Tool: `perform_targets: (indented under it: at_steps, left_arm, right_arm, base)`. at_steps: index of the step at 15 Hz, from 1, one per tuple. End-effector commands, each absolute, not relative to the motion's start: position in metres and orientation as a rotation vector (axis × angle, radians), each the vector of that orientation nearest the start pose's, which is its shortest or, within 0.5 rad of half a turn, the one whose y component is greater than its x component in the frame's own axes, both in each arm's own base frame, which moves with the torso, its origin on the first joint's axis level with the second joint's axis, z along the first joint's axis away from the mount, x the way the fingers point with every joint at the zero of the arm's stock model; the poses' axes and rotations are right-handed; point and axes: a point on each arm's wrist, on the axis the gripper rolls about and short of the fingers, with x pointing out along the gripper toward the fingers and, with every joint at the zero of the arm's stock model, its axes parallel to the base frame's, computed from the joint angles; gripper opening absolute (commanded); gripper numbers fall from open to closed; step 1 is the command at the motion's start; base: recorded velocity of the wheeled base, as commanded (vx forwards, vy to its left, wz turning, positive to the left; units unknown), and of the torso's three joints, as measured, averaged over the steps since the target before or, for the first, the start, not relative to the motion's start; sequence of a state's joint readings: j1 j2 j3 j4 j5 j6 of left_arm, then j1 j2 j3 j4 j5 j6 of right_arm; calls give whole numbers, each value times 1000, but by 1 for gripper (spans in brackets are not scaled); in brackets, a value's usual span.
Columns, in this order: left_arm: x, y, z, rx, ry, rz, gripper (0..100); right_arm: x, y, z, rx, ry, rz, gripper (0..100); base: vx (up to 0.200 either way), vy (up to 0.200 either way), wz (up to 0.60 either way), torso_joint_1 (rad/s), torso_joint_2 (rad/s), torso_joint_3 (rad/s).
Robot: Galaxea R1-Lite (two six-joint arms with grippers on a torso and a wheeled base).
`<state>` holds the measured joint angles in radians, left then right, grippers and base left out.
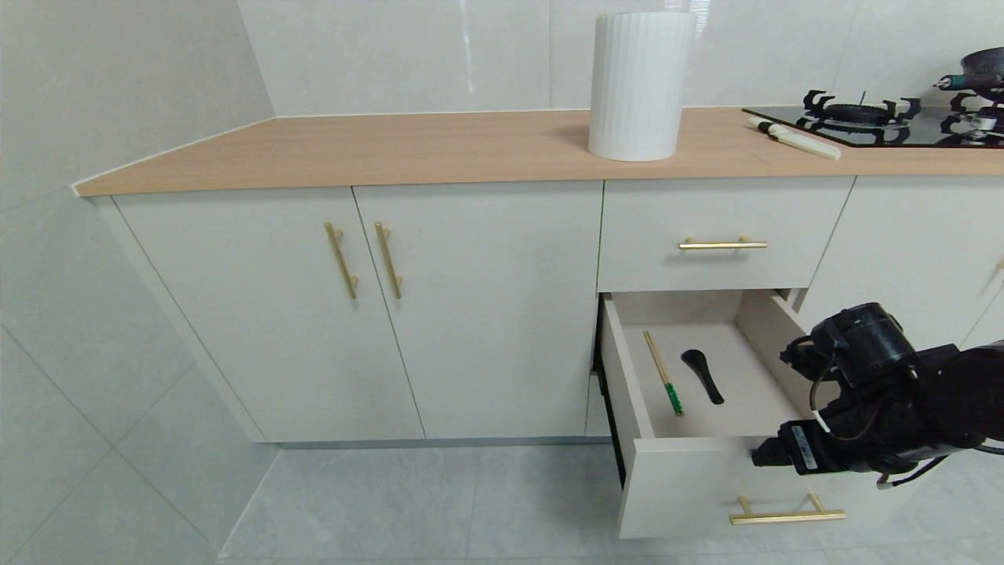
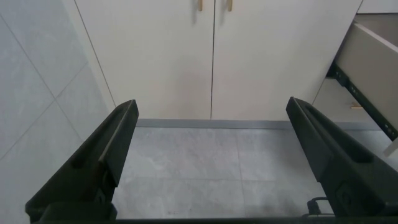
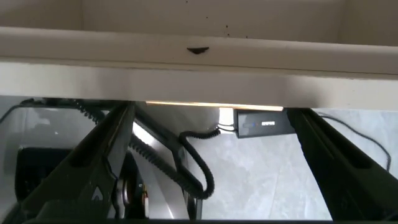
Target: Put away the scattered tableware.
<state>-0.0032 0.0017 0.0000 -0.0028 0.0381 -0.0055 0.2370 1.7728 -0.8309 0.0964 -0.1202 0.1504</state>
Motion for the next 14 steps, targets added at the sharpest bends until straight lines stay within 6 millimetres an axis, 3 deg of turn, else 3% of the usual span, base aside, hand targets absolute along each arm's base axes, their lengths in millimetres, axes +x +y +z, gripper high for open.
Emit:
perform_targets:
  at_steps: [1, 8, 14]
  left_arm:
    - [-23, 1, 76, -6, -2, 35, 100]
    - [-23, 1, 76, -6, -2, 35, 100]
    - [-23, 1, 76, -6, -2, 35, 100]
  right_arm:
    - [282, 66, 104, -49, 1015, 31, 100]
    - [341, 64, 91, -29, 987, -17, 100]
    - [383, 54, 94, -26, 913, -37, 100]
  base:
    - [0, 0, 0, 0, 0, 0]
    - [0, 0, 0, 0, 0, 0]
    - [0, 0, 0, 0, 0, 0]
